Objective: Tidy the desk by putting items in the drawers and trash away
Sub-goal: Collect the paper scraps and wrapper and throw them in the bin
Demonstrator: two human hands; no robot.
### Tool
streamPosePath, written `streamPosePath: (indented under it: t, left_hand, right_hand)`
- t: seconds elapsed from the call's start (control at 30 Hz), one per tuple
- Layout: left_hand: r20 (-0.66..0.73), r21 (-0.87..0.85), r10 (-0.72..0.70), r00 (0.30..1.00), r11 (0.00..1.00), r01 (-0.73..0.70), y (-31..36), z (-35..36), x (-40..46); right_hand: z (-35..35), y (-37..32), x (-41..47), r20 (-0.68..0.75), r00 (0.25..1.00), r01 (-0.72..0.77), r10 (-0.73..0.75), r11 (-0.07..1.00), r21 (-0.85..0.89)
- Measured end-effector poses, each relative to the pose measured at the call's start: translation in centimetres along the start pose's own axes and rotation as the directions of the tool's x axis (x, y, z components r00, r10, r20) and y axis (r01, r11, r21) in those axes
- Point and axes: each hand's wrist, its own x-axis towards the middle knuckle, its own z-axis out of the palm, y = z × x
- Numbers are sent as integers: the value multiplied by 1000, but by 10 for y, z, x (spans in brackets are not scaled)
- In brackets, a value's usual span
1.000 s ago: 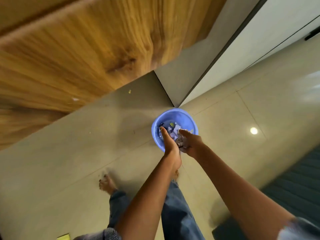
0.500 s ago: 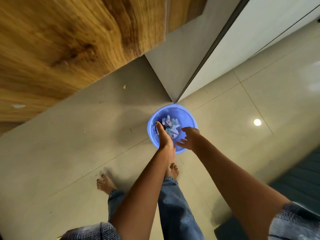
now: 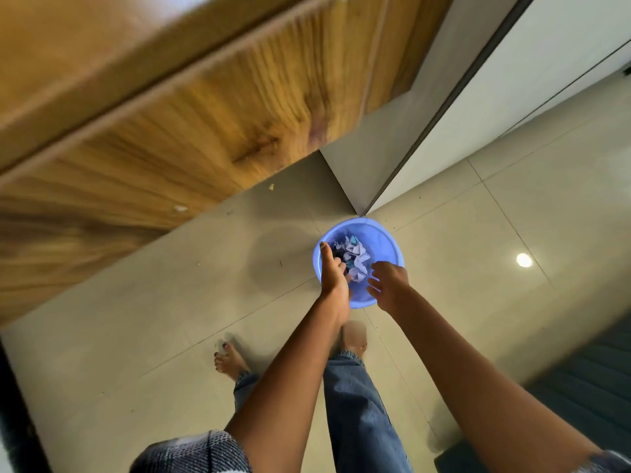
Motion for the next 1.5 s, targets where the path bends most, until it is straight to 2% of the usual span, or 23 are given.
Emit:
streamPosePath:
  t: [0.07, 0.13, 0.27, 0.37, 0.43, 0.53, 0.6, 0.73, 0.9, 1.07, 1.23, 1.37, 1.5]
  left_hand:
    - [-1, -12, -16, 1000, 1000, 16, -13, -5, -17]
    - [-23, -48, 32, 999, 998, -34, -2, -16, -35]
    - [-8, 4, 232, 973, 973, -232, 2, -42, -111]
    - [-36, -24, 394, 918, 918, -395, 17, -61, -173]
    - [-39, -23, 522, 852, 852, -523, 25, -87, -213]
    - [-10, -90, 616, 788, 784, -614, 44, -132, -260]
    - [0, -160, 669, 744, 734, -660, 60, -170, -290]
    - [-86, -160, 781, 619, 602, -782, 77, -261, -336]
    - [-258, -174, 836, 485, 453, -874, 85, -380, -372]
    - [-400, -141, 834, 379, 352, -925, 79, -481, -404]
    - [-543, -156, 769, 337, 302, -940, 76, -563, -422]
    - [-615, -180, 711, 342, 296, -938, 79, -622, -421]
    - [-654, -202, 666, 360, 306, -931, 93, -683, -413]
  right_hand:
    - [1, -1, -31, 6, 997, 80, -80, 997, -20]
    - [3, 0, -64, 47, 980, 195, -192, 978, -71]
    - [13, 15, -155, 184, 872, 485, -454, 852, -198]
    - [24, 27, -227, 279, 745, 659, -606, 733, -167]
    - [34, 30, -278, 303, 642, 760, -704, 636, -134]
    - [57, 35, -348, 350, 469, 876, -811, 476, -71]
    - [80, 45, -386, 384, 381, 913, -841, 407, -15]
    - [133, 80, -450, 468, 231, 963, -853, 268, 14]
    - [204, 140, -503, 591, 35, 998, -806, 53, 13]
    - [269, 204, -539, 707, -43, 999, -705, -20, 41]
    - [331, 255, -577, 803, -134, 991, -581, -87, 103]
    - [381, 292, -601, 847, -162, 986, -506, -121, 117]
    - [436, 324, -620, 870, -162, 987, -465, -76, 143]
